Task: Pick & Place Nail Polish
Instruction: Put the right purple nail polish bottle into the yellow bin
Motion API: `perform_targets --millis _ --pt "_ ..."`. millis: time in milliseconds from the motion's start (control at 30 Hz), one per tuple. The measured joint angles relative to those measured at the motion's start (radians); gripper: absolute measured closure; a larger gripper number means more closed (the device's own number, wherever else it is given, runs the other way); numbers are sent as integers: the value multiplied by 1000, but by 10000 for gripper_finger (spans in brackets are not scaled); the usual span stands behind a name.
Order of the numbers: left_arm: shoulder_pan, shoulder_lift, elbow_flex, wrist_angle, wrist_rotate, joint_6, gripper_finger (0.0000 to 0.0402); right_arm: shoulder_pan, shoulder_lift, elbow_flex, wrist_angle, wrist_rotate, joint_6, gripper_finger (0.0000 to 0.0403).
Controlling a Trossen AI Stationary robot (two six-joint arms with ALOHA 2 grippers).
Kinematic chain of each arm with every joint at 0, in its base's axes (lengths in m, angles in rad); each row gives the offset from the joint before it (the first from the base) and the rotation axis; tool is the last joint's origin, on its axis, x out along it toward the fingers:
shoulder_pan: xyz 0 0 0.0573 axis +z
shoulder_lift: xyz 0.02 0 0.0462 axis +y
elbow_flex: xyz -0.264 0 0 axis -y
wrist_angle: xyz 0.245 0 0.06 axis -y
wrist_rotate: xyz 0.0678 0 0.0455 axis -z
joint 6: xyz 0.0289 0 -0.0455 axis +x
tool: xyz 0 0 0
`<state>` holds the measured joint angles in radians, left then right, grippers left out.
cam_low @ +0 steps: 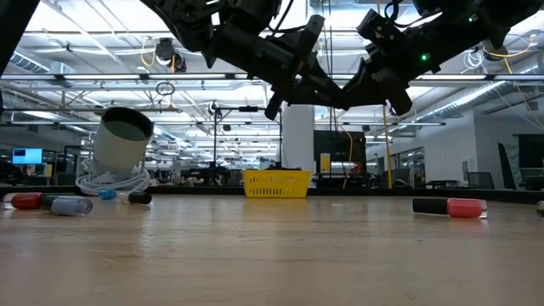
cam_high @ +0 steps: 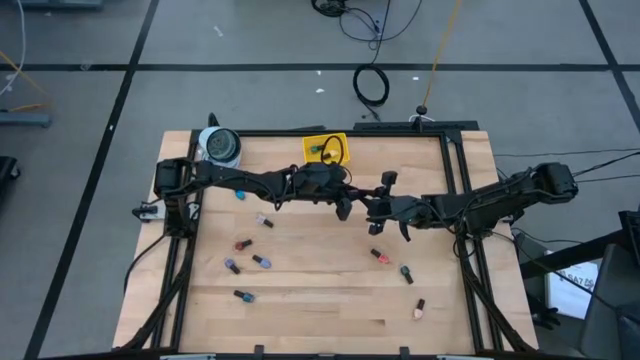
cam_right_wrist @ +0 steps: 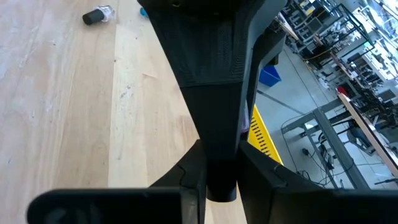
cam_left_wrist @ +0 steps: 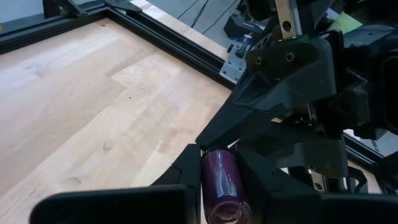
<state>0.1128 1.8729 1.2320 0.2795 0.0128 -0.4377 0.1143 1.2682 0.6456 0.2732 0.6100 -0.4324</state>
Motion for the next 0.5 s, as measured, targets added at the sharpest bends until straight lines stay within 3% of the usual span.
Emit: perform_targets --millis 167,500 --pt "5 0 0 0 3 7 350 0 0 0 1 0 16 341" --pt "30 -65 0 -67 10 109 350 -1 -25 1 -78 41 244 194"
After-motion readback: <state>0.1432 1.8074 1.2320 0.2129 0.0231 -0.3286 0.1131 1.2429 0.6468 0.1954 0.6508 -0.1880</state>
